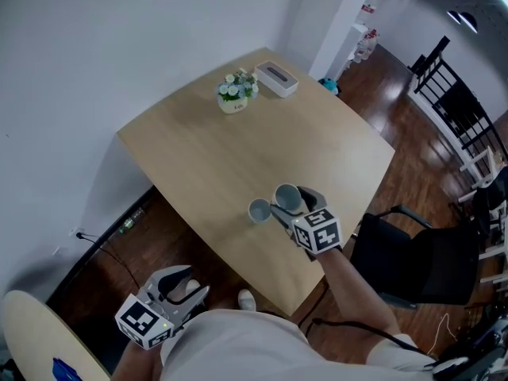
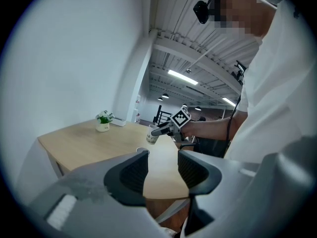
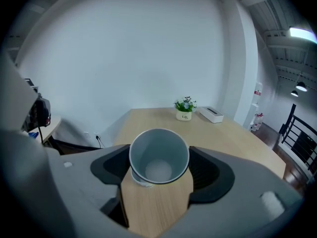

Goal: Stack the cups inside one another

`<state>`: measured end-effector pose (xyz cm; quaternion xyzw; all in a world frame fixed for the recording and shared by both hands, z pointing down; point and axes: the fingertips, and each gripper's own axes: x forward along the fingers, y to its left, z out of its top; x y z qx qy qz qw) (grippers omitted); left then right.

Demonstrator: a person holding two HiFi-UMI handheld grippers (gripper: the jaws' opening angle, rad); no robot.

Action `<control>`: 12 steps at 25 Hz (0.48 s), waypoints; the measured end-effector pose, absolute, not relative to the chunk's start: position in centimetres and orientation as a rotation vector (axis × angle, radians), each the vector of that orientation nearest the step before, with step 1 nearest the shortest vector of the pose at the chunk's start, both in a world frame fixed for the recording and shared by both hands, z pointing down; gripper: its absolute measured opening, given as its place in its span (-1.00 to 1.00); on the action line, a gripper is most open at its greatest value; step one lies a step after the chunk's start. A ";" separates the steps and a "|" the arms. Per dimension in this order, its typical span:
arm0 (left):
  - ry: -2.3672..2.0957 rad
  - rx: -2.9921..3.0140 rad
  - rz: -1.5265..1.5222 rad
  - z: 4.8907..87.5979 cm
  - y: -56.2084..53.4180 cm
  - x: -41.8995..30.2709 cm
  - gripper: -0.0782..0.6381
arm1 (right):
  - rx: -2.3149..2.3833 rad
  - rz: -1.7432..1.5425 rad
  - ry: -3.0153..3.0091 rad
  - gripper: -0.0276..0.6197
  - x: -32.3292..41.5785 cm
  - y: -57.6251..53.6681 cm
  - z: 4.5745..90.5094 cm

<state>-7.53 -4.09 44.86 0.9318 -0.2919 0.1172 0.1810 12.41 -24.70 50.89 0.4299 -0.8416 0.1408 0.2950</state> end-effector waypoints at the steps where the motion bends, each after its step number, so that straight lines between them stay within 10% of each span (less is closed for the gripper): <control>1: -0.821 2.633 0.328 44.9 -4.1 -7.9 -0.22 | 1.138 0.378 -2.240 0.23 11.9 -24.7 51.2; 12: -0.823 2.602 0.361 45.8 -4.1 -12.7 -0.22 | 1.122 0.430 -2.199 0.25 8.2 -24.9 55.3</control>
